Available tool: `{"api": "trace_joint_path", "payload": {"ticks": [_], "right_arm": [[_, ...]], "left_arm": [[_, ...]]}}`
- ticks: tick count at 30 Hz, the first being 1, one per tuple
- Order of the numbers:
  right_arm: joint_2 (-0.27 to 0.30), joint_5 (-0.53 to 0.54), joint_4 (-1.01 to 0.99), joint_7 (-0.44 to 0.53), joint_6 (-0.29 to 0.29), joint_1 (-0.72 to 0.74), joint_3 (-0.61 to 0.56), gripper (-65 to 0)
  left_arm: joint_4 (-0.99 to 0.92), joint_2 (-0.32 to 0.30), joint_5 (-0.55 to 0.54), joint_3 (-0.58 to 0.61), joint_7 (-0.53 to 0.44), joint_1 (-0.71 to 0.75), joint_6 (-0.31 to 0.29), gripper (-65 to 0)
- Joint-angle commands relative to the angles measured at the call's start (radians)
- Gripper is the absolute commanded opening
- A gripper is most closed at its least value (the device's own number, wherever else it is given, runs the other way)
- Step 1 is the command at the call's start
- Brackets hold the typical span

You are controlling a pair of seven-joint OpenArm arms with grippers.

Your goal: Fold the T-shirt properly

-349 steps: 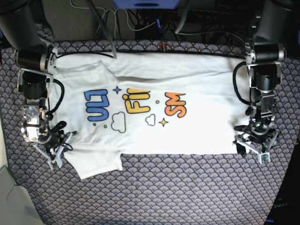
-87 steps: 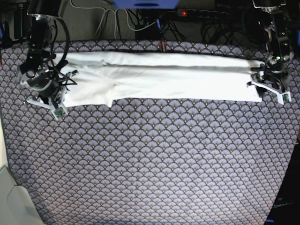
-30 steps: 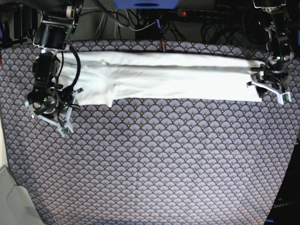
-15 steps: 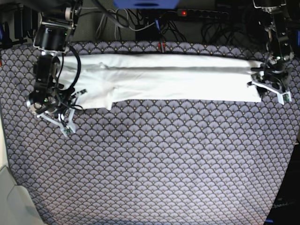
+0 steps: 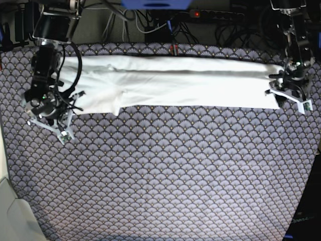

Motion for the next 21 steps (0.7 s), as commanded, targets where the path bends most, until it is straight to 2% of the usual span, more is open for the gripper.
{"api": "trace_joint_path", "payload": {"ticks": [1, 9, 11, 15, 17, 21], "right_arm": [[0.006, 0.002, 0.028, 0.004, -0.004, 0.001, 0.002, -65.0], [0.006, 0.000, 0.021, -0.014, -0.004, -0.005, 0.002, -63.7], [0.006, 0.000, 0.023, -0.047, -0.004, 0.013, 0.002, -57.7], [0.006, 0.002, 0.028, -0.100, -0.004, 0.053, 0.003, -40.2], [0.006, 0.003, 0.026, -0.108, -0.004, 0.061, 0.016, -33.9], [0.003, 0.005, 0.020, -0.108, -0.004, 0.092, 0.049, -26.3]], "left_arm": [[0.015, -0.016, 0.001, -0.007, -0.024, -0.007, -0.001, -30.3], [0.020, -0.016, 0.001, -0.004, -0.022, -0.007, -0.001, -30.3], [0.020, -0.016, 0.001, -0.007, -0.022, -0.005, -0.001, -30.3], [0.020, -0.016, 0.001, -0.007, -0.022, 0.001, -0.001, -30.3], [0.021, -0.016, 0.001, -0.009, -0.022, 0.002, -0.001, -30.3], [0.021, -0.016, 0.001, -0.009, -0.022, 0.004, -0.001, -30.3]]}}
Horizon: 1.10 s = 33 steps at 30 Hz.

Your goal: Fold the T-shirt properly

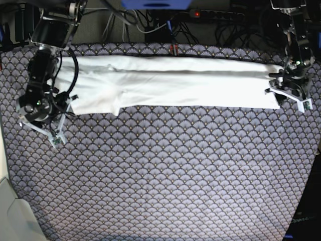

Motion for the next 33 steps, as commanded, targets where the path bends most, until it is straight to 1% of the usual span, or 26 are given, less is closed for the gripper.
{"api": "trace_joint_path", "payload": {"ticks": [1, 4, 8, 12, 19, 30, 31, 33], "right_arm": [[0.006, 0.008, 0.016, 0.017, -0.004, 0.033, 0.007, -25.8], [0.006, 0.008, -0.017, 0.018, -0.004, 0.047, 0.011, -25.6], [0.009, 0.008, -0.125, 0.021, -0.004, 0.082, 0.021, -25.7], [0.006, 0.008, -0.155, 0.020, -0.004, 0.098, 0.057, -25.7], [0.006, 0.008, -0.247, 0.028, -0.004, 0.118, 0.062, -25.7], [0.003, 0.010, -0.264, 0.029, -0.004, 0.116, 0.062, -26.0], [0.003, 0.010, -0.273, 0.029, -0.004, 0.116, 0.062, -26.3], [-0.003, 0.010, -0.294, 0.029, -0.004, 0.116, 0.062, -30.1]], "left_arm": [[0.021, -0.017, 0.001, -0.008, -0.024, -0.005, -0.001, -30.3], [0.021, -0.017, 0.001, -0.008, -0.024, -0.005, -0.001, -30.3], [0.021, -0.017, 0.001, -0.008, -0.022, -0.005, -0.001, -30.3], [0.021, -0.017, 0.001, -0.008, -0.022, -0.008, -0.001, -30.3], [0.021, -0.017, 0.001, -0.008, -0.022, -0.013, -0.001, -30.3], [0.021, -0.017, 0.001, -0.005, -0.022, -0.016, -0.001, -30.3], [0.021, -0.017, 0.001, -0.005, -0.022, -0.016, -0.001, -30.3], [0.021, -0.017, 0.001, -0.005, -0.022, -0.016, -0.001, -30.3]]}}
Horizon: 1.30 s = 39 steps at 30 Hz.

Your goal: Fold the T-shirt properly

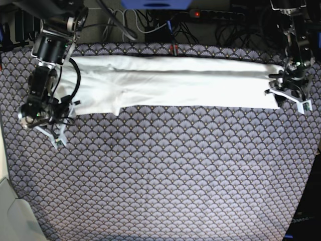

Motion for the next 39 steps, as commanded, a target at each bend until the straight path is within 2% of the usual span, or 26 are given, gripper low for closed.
{"api": "trace_joint_path", "payload": {"ticks": [1, 8, 10, 14, 24, 39], "right_arm": [[-0.001, -0.003, -0.007, -0.006, -0.003, 0.008, -0.001, -33.4], [-0.002, -0.003, -0.031, -0.006, -0.003, 0.008, -0.006, -60.9], [-0.002, -0.003, -0.024, -0.006, -0.003, 0.008, -0.007, -65.0], [0.004, -0.003, -0.008, -0.006, -0.003, 0.011, -0.006, -65.0], [0.001, -0.004, 0.237, -0.018, -0.003, -0.031, -0.007, -65.0], [-0.002, -0.004, 0.408, -0.016, -0.003, -0.216, -0.002, -65.0]], "left_arm": [[0.021, -0.017, 0.001, -0.004, -0.022, -0.010, 0.001, -30.3], [0.021, -0.017, 0.001, -0.006, -0.022, -0.010, 0.001, -30.3], [0.021, -0.017, 0.001, -0.006, -0.022, -0.010, 0.001, -30.3], [0.021, -0.017, 0.001, -0.004, -0.022, -0.010, 0.001, -30.3], [0.021, -0.015, 0.001, -0.004, -0.024, -0.008, 0.001, -30.3], [0.018, -0.017, 0.001, -0.004, -0.024, -0.011, 0.001, -30.3]]}}
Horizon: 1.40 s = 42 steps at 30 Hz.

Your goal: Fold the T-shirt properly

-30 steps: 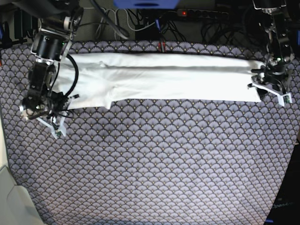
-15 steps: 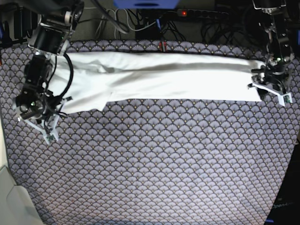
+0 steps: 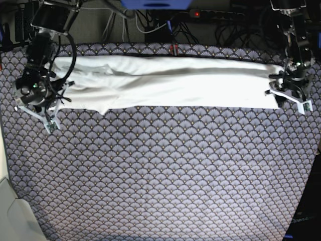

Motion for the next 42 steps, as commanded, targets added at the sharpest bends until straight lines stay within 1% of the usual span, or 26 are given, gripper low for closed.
{"api": "trace_joint_path", "payload": {"ticks": [1, 10, 13, 17, 21, 28, 31, 33, 37, 42], "right_arm": [[0.008, -0.003, 0.023, 0.011, -0.004, 0.011, 0.004, -65.0], [0.015, -0.005, 0.024, 0.016, -0.004, -0.024, 0.005, -65.0], [0.015, -0.006, 0.024, 0.017, -0.004, -0.038, 0.005, -65.0], [0.015, -0.006, 0.033, 0.017, -0.004, -0.058, 0.005, -65.0], [0.011, -0.006, 0.061, 0.019, -0.004, -0.089, 0.036, -65.0], [0.011, -0.006, 0.052, 0.020, -0.004, -0.093, 0.036, -65.0], [0.010, -0.006, 0.000, 0.020, -0.004, -0.090, 0.034, -65.0], [0.010, -0.005, -0.042, 0.022, -0.004, -0.086, 0.034, -65.0], [0.010, -0.005, -0.069, 0.082, -0.004, -0.093, 0.034, -65.0], [0.010, -0.005, -0.069, 0.085, -0.004, -0.093, 0.034, -65.0]], "left_arm": [[0.017, -0.017, 0.001, -0.003, -0.021, -0.015, 0.001, -30.3], [0.013, -0.017, 0.001, -0.003, -0.021, -0.021, 0.001, -30.3], [0.011, -0.031, 0.001, -0.003, -0.021, -0.018, 0.001, -30.3], [0.011, -0.032, 0.001, -0.003, -0.021, -0.017, 0.001, -30.3], [0.010, -0.041, 0.001, -0.003, -0.021, -0.013, 0.001, -30.2], [0.010, -0.043, 0.001, -0.003, -0.021, -0.013, 0.001, -30.2], [0.010, -0.043, 0.001, -0.002, -0.021, -0.013, 0.001, -30.2], [0.010, -0.043, -0.002, -0.002, -0.021, -0.013, 0.001, -28.9], [0.016, -0.038, -0.005, -0.002, -0.021, 0.005, 0.001, -23.8], [0.019, -0.035, -0.008, -0.002, -0.021, 0.019, 0.001, -23.6]]}}
